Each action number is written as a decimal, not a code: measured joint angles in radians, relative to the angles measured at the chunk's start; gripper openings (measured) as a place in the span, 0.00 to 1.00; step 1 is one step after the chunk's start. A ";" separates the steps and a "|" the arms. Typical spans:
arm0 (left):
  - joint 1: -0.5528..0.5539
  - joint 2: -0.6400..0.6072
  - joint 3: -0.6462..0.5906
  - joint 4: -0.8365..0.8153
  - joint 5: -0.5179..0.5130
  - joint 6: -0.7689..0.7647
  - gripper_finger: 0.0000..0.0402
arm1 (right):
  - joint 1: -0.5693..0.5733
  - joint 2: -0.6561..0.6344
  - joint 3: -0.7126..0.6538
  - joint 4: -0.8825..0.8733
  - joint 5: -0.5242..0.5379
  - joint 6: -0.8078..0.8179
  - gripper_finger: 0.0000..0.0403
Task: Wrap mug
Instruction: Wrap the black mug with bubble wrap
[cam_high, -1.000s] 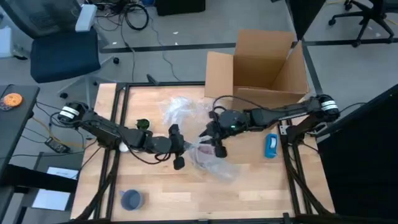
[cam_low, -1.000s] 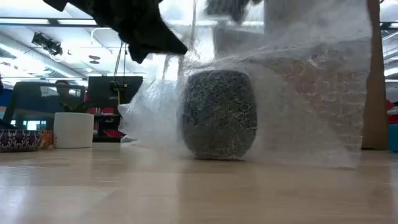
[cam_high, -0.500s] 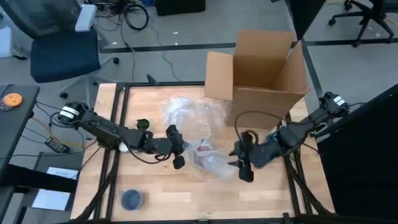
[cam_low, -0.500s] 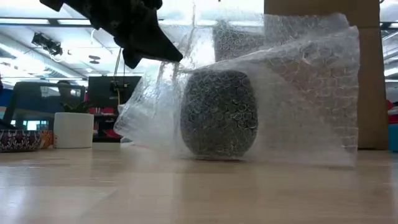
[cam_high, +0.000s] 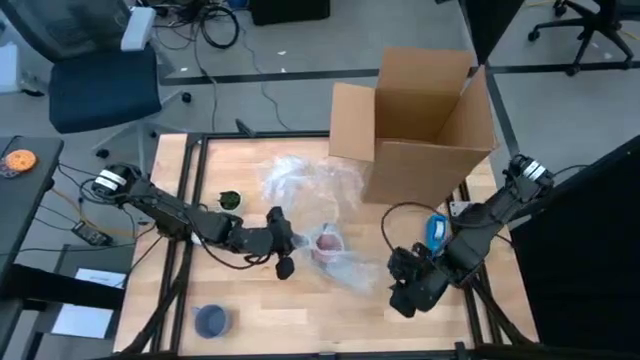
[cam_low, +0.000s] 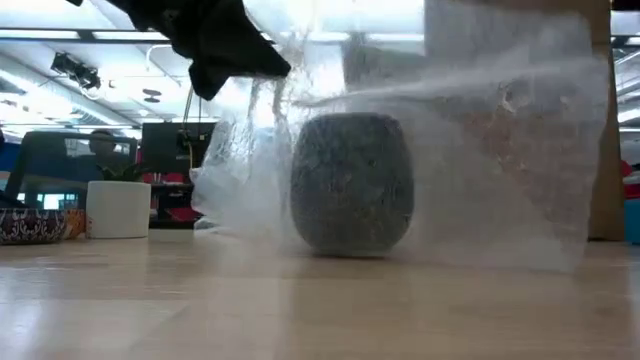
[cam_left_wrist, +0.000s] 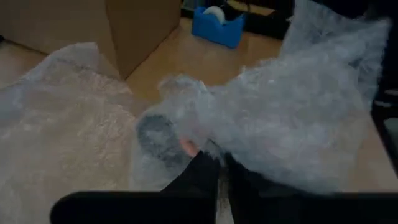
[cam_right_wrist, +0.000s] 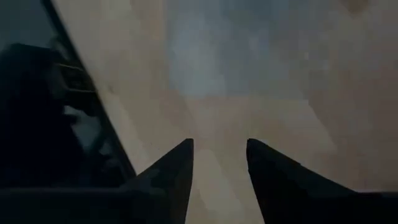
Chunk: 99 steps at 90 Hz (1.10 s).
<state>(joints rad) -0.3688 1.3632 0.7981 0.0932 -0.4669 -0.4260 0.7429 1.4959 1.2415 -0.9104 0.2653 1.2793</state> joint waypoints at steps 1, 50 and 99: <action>0.000 -0.004 0.000 0.001 -0.004 0.000 0.00 | -0.002 0.004 0.000 0.004 0.000 0.000 0.31; 0.000 -0.032 0.000 -0.044 -0.037 -0.005 0.00 | -0.195 0.050 0.000 0.293 0.089 -0.489 0.24; -0.001 -0.032 0.000 -0.070 -0.033 -0.006 0.00 | -0.361 0.048 0.035 0.282 -0.091 -0.796 0.00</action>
<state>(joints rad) -0.3695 1.3308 0.7982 0.0231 -0.5003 -0.4316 0.3822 1.5441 1.2769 -0.6280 0.1738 0.4835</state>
